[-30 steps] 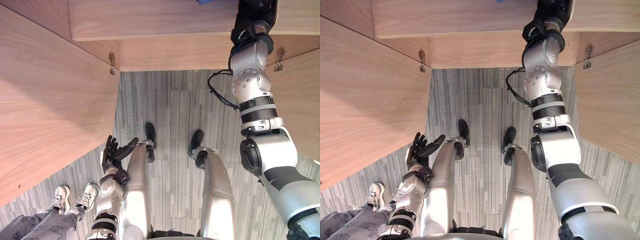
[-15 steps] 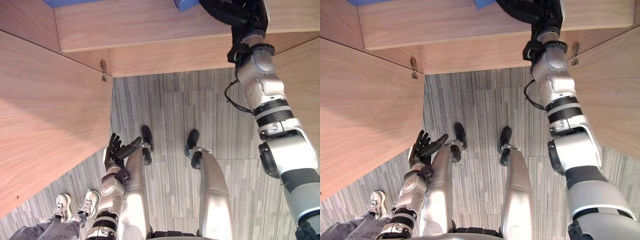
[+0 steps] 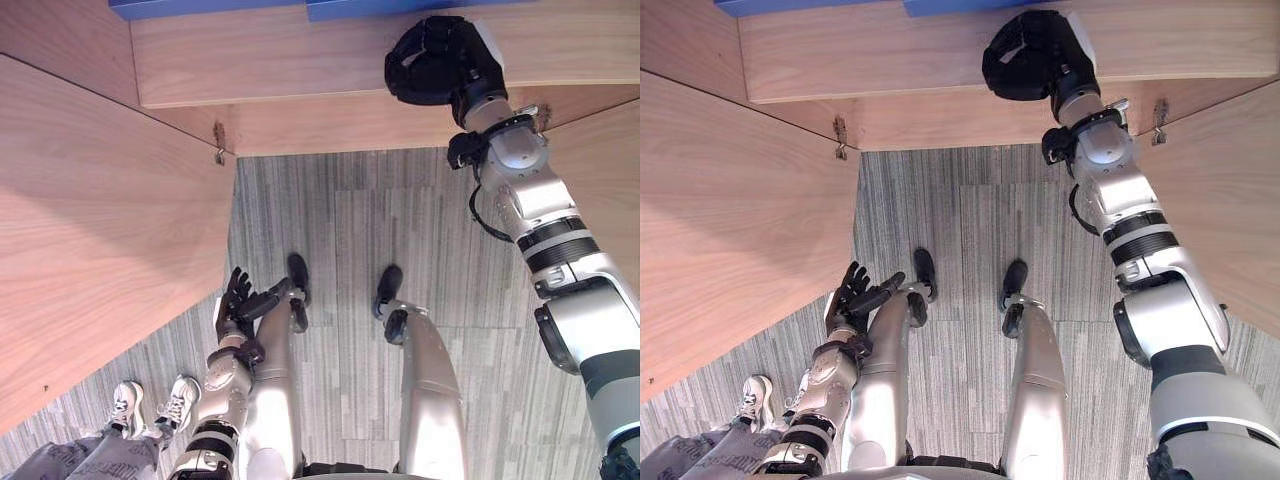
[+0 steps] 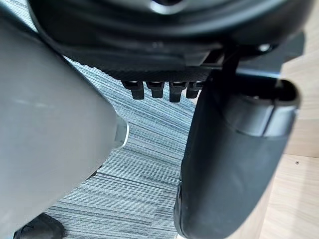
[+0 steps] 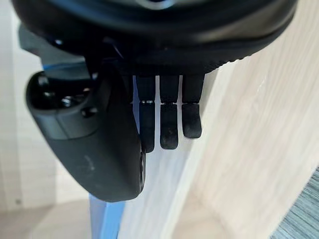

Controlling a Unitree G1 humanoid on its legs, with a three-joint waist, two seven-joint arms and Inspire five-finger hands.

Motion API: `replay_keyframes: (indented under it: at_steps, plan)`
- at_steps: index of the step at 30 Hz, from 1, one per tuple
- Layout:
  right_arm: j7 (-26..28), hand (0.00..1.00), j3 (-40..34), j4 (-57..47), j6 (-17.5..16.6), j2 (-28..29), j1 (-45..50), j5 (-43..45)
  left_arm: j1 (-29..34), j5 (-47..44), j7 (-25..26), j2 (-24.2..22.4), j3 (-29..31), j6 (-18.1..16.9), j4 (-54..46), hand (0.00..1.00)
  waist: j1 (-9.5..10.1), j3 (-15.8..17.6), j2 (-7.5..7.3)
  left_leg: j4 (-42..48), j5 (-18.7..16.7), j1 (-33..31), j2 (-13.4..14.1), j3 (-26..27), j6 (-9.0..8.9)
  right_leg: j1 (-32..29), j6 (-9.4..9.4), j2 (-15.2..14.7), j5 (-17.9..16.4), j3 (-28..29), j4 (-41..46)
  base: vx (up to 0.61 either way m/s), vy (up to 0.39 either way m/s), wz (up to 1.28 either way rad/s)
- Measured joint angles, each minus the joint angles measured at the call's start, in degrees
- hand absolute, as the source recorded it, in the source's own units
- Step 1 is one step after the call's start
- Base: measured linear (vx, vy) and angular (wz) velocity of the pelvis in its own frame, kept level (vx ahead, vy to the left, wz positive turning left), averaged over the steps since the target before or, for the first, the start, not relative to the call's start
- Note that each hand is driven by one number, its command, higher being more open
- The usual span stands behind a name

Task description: Walk over to the cabinet, pick up the folder, carry it to the office cabinet, place the folder inside the office cabinet, then close the office cabinet door

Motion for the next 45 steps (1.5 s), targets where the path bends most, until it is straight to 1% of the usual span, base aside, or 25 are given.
replay_keyframes:
  at_steps: [4,8,10,13,14,15,16,18,20,23,28,32,33,34,35,36,37,38,39,40,41,42,43,44,45]
  plan:
    - [0.8,0.00,0.2,0.0,0.0,0.7,0.0,-1.1,0.0,0.0,-0.1,0.1,0.0,0.1,0.1,1.00,0.14,-0.1,-0.08,-0.2,0.0,0.0,-0.2,0.0,0.00,0.0,0.00,-0.2,0.0,-0.1,-0.1,0.00,0.000,0.00]
    - [-0.5,0.00,0.5,0.5,0.1,2.3,-0.6,-3.2,0.0,0.0,-0.1,0.3,0.0,0.2,0.4,1.00,0.08,-0.4,-0.45,-0.5,0.0,0.0,-0.2,0.0,-0.01,0.0,0.00,-0.2,0.0,-0.1,-0.3,0.00,0.000,0.00]
    - [-3.6,0.00,0.4,3.3,0.2,5.2,-3.2,-4.5,0.0,0.0,0.0,0.3,0.0,0.2,0.4,1.00,0.04,-0.4,-0.45,-0.7,0.1,0.0,-0.3,0.0,-0.08,0.0,0.00,-0.2,0.0,-0.2,-0.4,0.00,0.000,0.00]
    - [-7.5,0.00,-0.2,6.9,0.7,7.9,-6.6,-5.3,-0.1,0.0,0.2,0.1,0.1,0.2,0.2,1.00,0.35,-0.4,-0.45,-1.4,0.6,0.0,-0.6,-0.2,-0.15,-0.1,0.00,-0.4,0.0,-0.6,-0.6,0.01,-0.018,0.08]
    - [-9.8,0.00,-1.1,8.4,1.0,9.0,-8.2,-5.2,-0.2,0.0,0.5,-0.3,0.4,0.1,-0.1,1.00,0.71,-0.4,-0.45,-1.7,0.8,-0.2,-0.8,-0.4,-0.15,-0.2,0.00,-0.6,0.0,-1.0,-0.6,0.01,-0.017,0.10]
    - [-10.2,0.00,-1.6,8.5,1.0,9.2,-8.5,-5.2,-0.2,0.0,0.5,-0.4,0.4,0.1,-0.2,1.00,0.82,-0.4,-0.45,-1.7,0.9,-0.2,-0.8,-0.4,-0.16,-0.2,0.00,-0.6,0.0,-1.1,-0.6,0.01,-0.018,0.12]
    - [-11.9,0.00,-3.4,9.4,1.2,9.9,-10.0,-5.2,-0.2,-0.1,0.6,-0.8,0.6,0.0,-0.5,1.00,1.17,-0.4,-0.45,-2.2,1.2,-0.4,-1.1,-0.5,-0.13,-0.4,0.00,-0.9,0.0,-1.3,-0.6,0.01,-0.008,0.11]
    - [-13.4,0.00,-5.0,10.6,1.4,10.3,-11.7,-5.1,-0.3,-0.1,1.0,-1.2,0.9,0.0,-0.6,1.00,1.31,-0.4,-0.45,-2.8,1.6,-0.5,-1.6,-0.8,-0.16,-0.4,-0.01,-1.3,0.0,-1.6,-0.7,0.01,-0.005,0.16]
    - [-14.0,0.00,-5.2,11.6,1.7,10.5,-12.9,-5.1,-0.3,-0.1,1.7,-1.5,1.5,0.0,-0.6,1.00,1.25,-0.4,-0.45,-3.1,2.0,-0.6,-1.9,-1.1,-0.13,-0.4,-0.01,-1.6,0.0,-1.9,-0.7,0.01,0.001,0.13]
    - [-15.5,0.00,-5.5,13.6,3.0,10.7,-14.5,-3.8,-0.3,-0.1,2.6,-1.8,1.5,0.0,-0.8,1.00,1.29,-0.4,-0.45,-4.5,3.1,-0.8,-2.7,-1.7,-0.21,-0.4,-0.11,-2.1,0.1,-2.7,-0.9,0.00,-0.006,0.16]
    - [-16.2,0.00,-8.1,13.8,3.2,10.7,-14.6,0.1,-0.3,-0.1,2.9,-2.3,1.5,0.1,-1.9,1.00,1.37,-0.4,-0.42,-6.4,4.9,-0.7,-3.4,-2.2,-0.44,-0.5,-0.39,-2.8,0.2,-3.8,-0.9,-0.02,-0.021,0.16]
    - [-16.2,0.00,-10.2,13.4,3.2,10.7,-14.2,1.7,-0.3,-0.1,2.9,-2.9,1.5,0.3,-2.3,1.00,1.20,-0.4,-0.42,-6.2,5.1,-0.5,-3.4,-2.2,-0.42,-0.2,-0.62,-2.8,0.4,-3.9,-0.8,0.00,-0.004,0.02]
    - [-16.5,1.00,-12.9,8.6,3.2,10.7,-10.9,2.0,-0.3,-0.1,2.9,-3.1,1.5,0.4,-2.5,1.00,1.15,-0.4,-0.42,-5.9,5.1,0.0,-3.4,-2.2,-0.41,0.4,-0.63,-2.8,0.4,-3.9,-0.8,0.00,0.000,0.00]
    - [-17.2,1.00,-14.8,2.6,3.0,10.8,-6.4,1.9,-0.2,-0.1,2.9,-3.4,1.5,0.7,-2.4,1.00,1.11,-0.4,-0.42,-6.0,5.1,1.0,-3.3,-2.0,-0.40,1.5,-0.61,-2.8,0.4,-4.0,-1.2,0.01,0.003,0.04]
    - [-17.5,1.00,-15.8,-1.0,2.8,10.9,-3.4,1.9,-0.2,0.0,2.9,-3.5,1.5,1.0,-2.2,1.00,1.09,-0.4,-0.42,-6.1,5.0,1.8,-3.3,-1.9,-0.38,2.4,-0.59,-2.8,0.4,-4.1,-1.5,0.03,0.002,0.05]
    - [-17.7,1.00,-17.2,-8.4,1.6,11.7,3.8,1.6,-0.2,0.0,3.0,-3.8,1.6,1.2,-1.4,1.00,0.88,-0.4,-0.43,-6.7,4.8,4.0,-3.3,-1.8,-0.36,4.8,-0.57,-2.7,0.4,-4.3,-2.5,0.05,-0.001,0.03]
    - [-17.8,1.00,-17.8,-14.1,0.5,13.5,10.6,-0.1,0.3,0.0,3.0,-3.8,1.6,1.5,-0.5,1.00,0.31,-0.4,-0.44,-7.6,4.6,6.7,-3.3,-1.6,-0.36,7.6,-0.40,-2.5,0.5,-4.3,-3.8,0.06,-0.003,0.00]
    - [-17.8,1.00,-17.8,-16.3,0.1,14.7,13.8,-1.0,0.7,0.0,3.0,-3.7,1.6,1.6,0.0,1.00,-0.10,-0.4,-0.44,-8.2,4.5,8.2,-3.3,-1.4,-0.35,9.1,-0.27,-2.4,0.6,-4.2,-4.5,0.07,-0.007,-0.08]
    - [-17.7,1.00,-17.7,-20.9,-0.8,17.1,21.0,-2.7,1.6,0.1,2.9,-3.8,1.6,1.9,0.3,1.00,-0.55,-0.5,-0.63,-9.4,4.2,11.2,-3.2,-0.8,-0.26,11.7,-0.04,-2.1,0.7,-3.9,-6.1,0.05,-0.010,-0.20]
    - [-17.3,1.00,-17.5,-24.1,-2.1,20.1,28.6,-4.6,2.9,0.2,2.9,-3.9,1.6,2.0,0.4,1.00,-0.69,-0.8,-1.30,-10.8,3.9,14.3,-3.1,0.1,-0.38,14.2,0.26,-1.7,0.9,-3.1,-7.6,0.07,-0.019,-0.23]
    - [-17.0,1.00,-17.2,-24.8,-2.5,21.7,32.2,-5.7,3.5,0.2,2.9,-3.8,1.6,2.0,0.6,1.00,-0.94,-1.0,-1.57,-11.7,3.9,15.9,-3.1,0.5,-0.47,15.7,0.40,-1.6,1.0,-2.9,-8.5,0.07,-0.020,-0.24]
    - [-16.4,1.00,-16.4,-25.1,-2.5,24.5,39.1,-8.1,4.9,1.1,2.9,-3.7,1.7,2.2,1.0,1.00,-1.62,-1.3,-2.12,-13.5,3.8,19.2,-3.0,1.1,-0.62,18.7,0.64,-1.1,1.3,-2.7,-10.6,0.10,-0.032,-0.18]
    - [-15.8,1.00,-15.6,-25.0,-2.5,26.1,44.3,-9.4,5.9,1.6,2.8,-3.5,1.7,2.3,1.4,1.00,-1.97,-2.0,-2.70,-14.8,3.8,21.5,-2.9,1.4,-0.75,20.8,0.73,-0.6,1.6,-2.5,-12.2,0.12,-0.039,-0.19]
    - [-14.5,1.00,-15.1,-24.2,-2.4,27.8,50.7,-11.0,6.6,2.4,2.8,-3.1,1.6,2.3,3.3,1.00,-2.24,-3.5,-3.29,-16.8,3.9,23.9,-2.9,1.7,-1.03,23.2,0.90,0.0,2.1,-2.3,-14.7,0.17,-0.047,-0.18]
    - [-13.9,1.00,-15.0,-23.3,-2.4,28.6,53.1,-11.9,6.7,2.8,2.7,-2.7,1.5,2.3,4.5,1.00,-2.42,-4.1,-3.69,-18.0,4.1,25.4,-2.9,2.0,-1.28,24.5,0.95,0.3,2.6,-2.1,-16.1,0.16,-0.035,-0.24]
